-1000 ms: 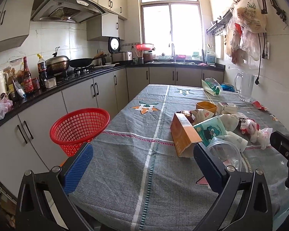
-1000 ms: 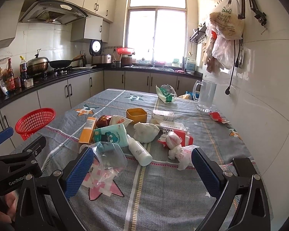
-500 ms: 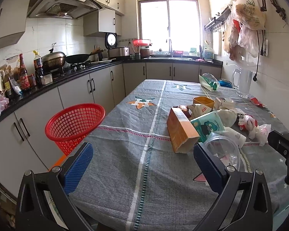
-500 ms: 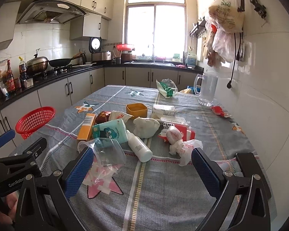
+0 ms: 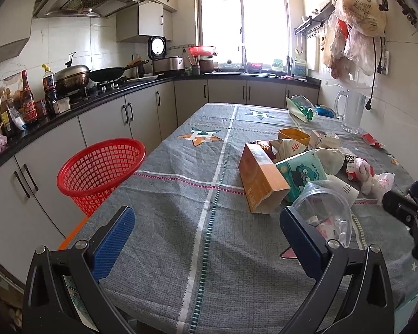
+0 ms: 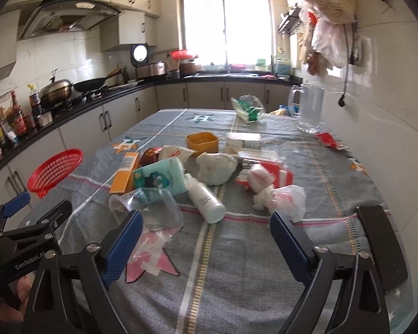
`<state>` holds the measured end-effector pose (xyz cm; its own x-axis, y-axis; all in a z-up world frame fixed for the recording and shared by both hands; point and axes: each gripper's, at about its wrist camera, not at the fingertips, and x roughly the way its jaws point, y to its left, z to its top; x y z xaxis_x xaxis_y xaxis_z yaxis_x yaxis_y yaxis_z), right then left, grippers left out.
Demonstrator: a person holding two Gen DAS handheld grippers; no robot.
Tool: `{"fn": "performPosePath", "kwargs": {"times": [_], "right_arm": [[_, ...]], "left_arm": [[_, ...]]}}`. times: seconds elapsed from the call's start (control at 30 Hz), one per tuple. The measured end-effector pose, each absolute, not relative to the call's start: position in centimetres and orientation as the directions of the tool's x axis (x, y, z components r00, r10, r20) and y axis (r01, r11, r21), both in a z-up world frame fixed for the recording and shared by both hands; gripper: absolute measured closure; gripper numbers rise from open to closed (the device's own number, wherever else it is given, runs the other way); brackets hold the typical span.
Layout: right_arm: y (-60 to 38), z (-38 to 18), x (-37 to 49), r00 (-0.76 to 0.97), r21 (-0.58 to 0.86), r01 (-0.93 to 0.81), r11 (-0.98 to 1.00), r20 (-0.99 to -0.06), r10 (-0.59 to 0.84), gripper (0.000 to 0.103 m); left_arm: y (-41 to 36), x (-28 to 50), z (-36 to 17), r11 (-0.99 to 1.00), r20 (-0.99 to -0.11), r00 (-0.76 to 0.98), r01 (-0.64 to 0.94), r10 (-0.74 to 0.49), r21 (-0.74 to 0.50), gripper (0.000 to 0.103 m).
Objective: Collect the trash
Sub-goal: 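Move both tools back from the table and approach the clear plastic cup, then close the right gripper on the clear plastic cup rim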
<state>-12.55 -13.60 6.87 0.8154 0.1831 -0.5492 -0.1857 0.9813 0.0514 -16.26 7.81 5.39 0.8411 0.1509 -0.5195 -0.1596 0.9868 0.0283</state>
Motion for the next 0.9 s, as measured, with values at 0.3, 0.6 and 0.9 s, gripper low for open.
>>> {"fn": "performPosePath", "kwargs": {"times": [0.3, 0.6, 0.9], "right_arm": [[-12.7, 5.8, -11.5, 0.779, 0.051, -0.221, 0.974, -0.592, 0.208, 0.022], [-11.1, 5.4, -11.2, 0.754, 0.032, -0.271, 0.962, -0.614, 0.233, 0.035], [-8.9, 5.1, -10.4, 0.737, 0.004, -0.309, 0.951, -0.630, 0.243, 0.047]], "left_arm": [[8.0, -15.9, 4.8, 0.992, -0.542, 0.832, -0.127, 0.116, 0.017, 0.000], [8.5, -15.7, 4.6, 0.991, -0.558, 0.823, -0.131, 0.109, 0.000, 0.021], [9.5, -15.3, 3.9, 0.991, -0.586, 0.806, -0.128, 0.084, -0.034, 0.046]]}}
